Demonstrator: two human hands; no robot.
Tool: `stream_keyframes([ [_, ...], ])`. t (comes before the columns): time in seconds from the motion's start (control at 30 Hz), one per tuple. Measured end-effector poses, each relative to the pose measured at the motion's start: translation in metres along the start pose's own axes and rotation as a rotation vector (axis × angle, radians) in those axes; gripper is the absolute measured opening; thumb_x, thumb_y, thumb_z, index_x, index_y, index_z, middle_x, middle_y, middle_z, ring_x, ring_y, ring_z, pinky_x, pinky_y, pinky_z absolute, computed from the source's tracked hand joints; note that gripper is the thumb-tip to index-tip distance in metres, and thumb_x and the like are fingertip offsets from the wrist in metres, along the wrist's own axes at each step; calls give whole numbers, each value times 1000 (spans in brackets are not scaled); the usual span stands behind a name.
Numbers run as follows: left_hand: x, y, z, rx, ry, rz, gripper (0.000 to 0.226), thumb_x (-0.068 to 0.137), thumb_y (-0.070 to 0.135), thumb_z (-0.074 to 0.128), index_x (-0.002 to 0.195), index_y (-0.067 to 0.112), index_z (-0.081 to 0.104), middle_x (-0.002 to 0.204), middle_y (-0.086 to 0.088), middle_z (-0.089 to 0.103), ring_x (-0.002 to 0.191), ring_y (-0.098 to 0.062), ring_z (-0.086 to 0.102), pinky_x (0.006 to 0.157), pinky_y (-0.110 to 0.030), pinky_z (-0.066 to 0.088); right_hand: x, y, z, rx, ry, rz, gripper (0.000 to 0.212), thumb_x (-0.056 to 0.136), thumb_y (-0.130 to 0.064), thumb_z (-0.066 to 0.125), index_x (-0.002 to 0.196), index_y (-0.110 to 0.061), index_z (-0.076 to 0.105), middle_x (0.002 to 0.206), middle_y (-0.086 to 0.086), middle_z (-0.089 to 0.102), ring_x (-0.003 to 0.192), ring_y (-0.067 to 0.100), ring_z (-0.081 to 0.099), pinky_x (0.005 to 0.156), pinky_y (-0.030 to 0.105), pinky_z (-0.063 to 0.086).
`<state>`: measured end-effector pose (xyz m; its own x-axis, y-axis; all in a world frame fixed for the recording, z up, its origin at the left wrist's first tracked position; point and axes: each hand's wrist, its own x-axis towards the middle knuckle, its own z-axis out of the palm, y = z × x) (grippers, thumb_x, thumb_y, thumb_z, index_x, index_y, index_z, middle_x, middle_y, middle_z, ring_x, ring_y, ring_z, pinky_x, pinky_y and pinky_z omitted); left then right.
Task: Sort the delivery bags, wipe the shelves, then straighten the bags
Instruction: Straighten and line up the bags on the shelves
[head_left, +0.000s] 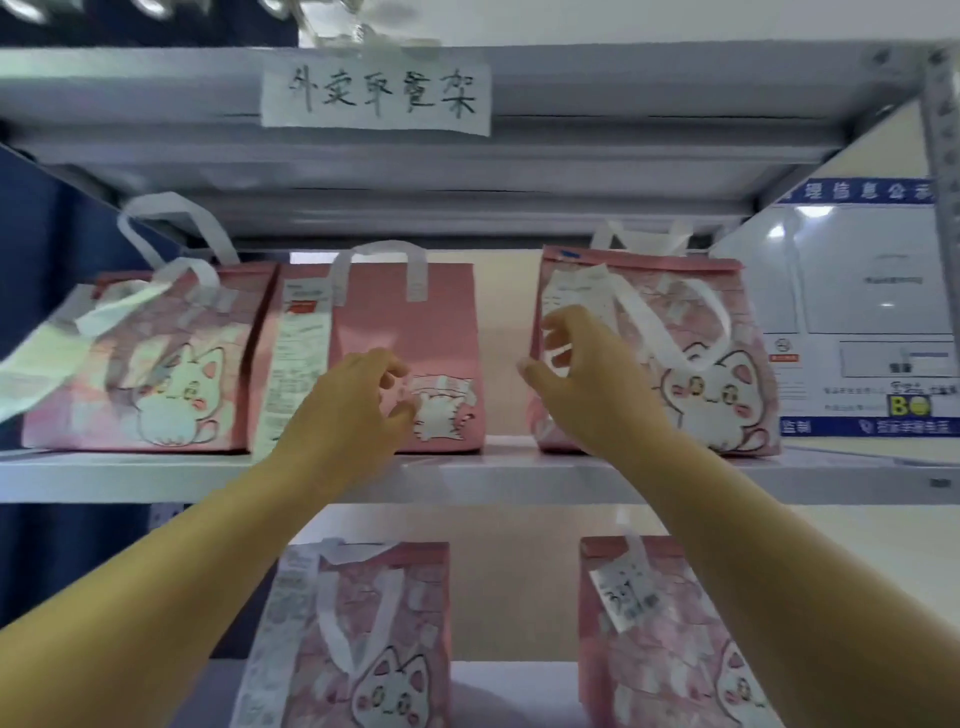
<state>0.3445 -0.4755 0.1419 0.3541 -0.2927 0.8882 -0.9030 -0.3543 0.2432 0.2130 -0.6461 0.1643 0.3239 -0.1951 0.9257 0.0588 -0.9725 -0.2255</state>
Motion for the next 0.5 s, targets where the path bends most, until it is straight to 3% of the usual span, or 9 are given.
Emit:
stream_keyframes([
  [0.13, 3, -35, -25, 79, 13, -18, 37, 85, 28, 62, 119, 20, 51, 117, -1, 52, 103, -19, 50, 84, -32, 42, 6, -24, 39, -32, -98, 45, 45, 87, -26, 61, 128, -18, 43, 117, 3, 56, 99, 19, 55, 85, 34, 47],
  [0.23, 7, -55, -36, 135, 12, -65, 42, 86, 29, 59, 125, 21, 47, 128, -7, 44, 116, -27, 42, 92, -39, 41, 10, -29, 59, -75, -169, 144, 52, 89, -20, 55, 136, -21, 33, 124, 10, 51, 100, 26, 53, 78, 33, 41],
  [0.3, 10, -65, -40, 155, 20, -110, 48, 87, 33, 58, 130, 21, 43, 133, -8, 38, 121, -29, 36, 95, -43, 39, 11, -30, 68, -68, -218, 207, 54, 91, -21, 52, 140, -24, 28, 120, 10, 51, 87, 23, 53, 73, 31, 40],
  [0.43, 15, -83, -46, 171, 1, -208, 58, 88, 39, 55, 138, 23, 31, 141, -12, 31, 129, -33, 25, 98, -49, 34, 12, -30, 81, -14, -228, 290, 55, 91, -18, 51, 141, -28, 29, 101, 2, 49, 62, 5, 50, 44, 17, 34],
  [0.5, 16, -89, -45, 155, -43, -240, 62, 87, 40, 55, 140, 22, 28, 142, -14, 32, 128, -34, 29, 99, -50, 35, 12, -30, 84, -47, -214, 305, 57, 89, -9, 48, 140, -28, 31, 105, 4, 53, 63, 10, 52, 46, 20, 37],
])
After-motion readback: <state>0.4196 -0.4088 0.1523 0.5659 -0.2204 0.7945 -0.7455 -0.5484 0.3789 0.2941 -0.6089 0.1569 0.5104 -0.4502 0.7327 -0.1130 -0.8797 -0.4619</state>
